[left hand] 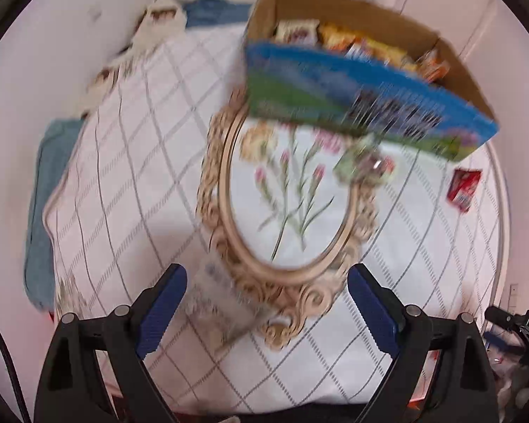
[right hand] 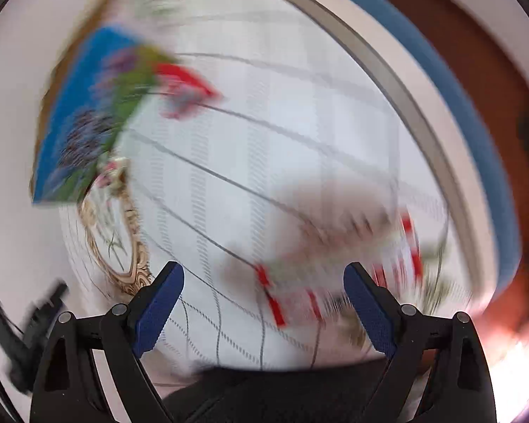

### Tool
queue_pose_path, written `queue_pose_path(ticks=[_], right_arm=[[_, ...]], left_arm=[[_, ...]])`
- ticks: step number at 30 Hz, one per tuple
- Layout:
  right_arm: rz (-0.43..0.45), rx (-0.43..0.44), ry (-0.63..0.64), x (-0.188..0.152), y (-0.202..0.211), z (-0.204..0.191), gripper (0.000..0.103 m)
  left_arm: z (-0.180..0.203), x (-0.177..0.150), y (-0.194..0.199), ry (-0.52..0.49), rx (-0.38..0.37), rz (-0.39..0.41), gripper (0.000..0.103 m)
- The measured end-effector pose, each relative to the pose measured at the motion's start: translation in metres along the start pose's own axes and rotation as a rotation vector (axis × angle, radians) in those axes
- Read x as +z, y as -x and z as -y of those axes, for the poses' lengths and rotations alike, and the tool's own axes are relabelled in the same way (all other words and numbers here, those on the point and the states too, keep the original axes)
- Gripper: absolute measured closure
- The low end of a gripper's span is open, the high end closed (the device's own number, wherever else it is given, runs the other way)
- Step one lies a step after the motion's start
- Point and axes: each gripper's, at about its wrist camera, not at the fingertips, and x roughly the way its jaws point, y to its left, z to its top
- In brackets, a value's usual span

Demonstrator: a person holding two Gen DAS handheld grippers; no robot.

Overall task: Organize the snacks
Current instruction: 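Grasp the white bread pack with left tool while right tool grasps the red-white spicy strip pack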

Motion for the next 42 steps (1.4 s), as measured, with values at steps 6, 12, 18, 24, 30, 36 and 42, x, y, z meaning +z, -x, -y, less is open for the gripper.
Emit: queue_pose_path(ticks=[6,12,18,24,30,36,42], right_arm=[[-0.069,0.069,-0.229,-0.002,-0.042,0.049,0.009],[0.091,-0.139,0.041,0.010,-0.053,0.002,0.024],[0.117,-0.273,0.494,-0.011,-0.075,-0.080,0.026],[0.091,-0.354,0.830,-0.055,-0.096,-0.130,0.027],[0.056,-0.355,0.825,-0.062,-0.102,-0.137,0.025],[0.016,-0.325,0.779,-0.044,-0.095,-0.116,0.031],[0.009,-0.273,0.697,-0.028,-0.092,-0.114,0.029]], left_arm=[[-0.025,-0.020,-0.025,0.083,-0.015,-0.105,0.010],[-0.053,-0.032,-0.033,0.145,0.017,-0.146,0.010],[-0.073,-0.040,-0.047,0.201,-0.015,-0.208,0.010],[-0.100,-0.042,-0.074,0.393,-0.196,-0.294,0.010],[-0.092,-0.030,-0.114,0.430,-0.227,-0.338,0.026],[-0.027,-0.009,-0.109,0.106,-0.120,-0.249,0.047],[0.004,-0.001,-0.120,0.014,-0.100,-0.261,0.044]])
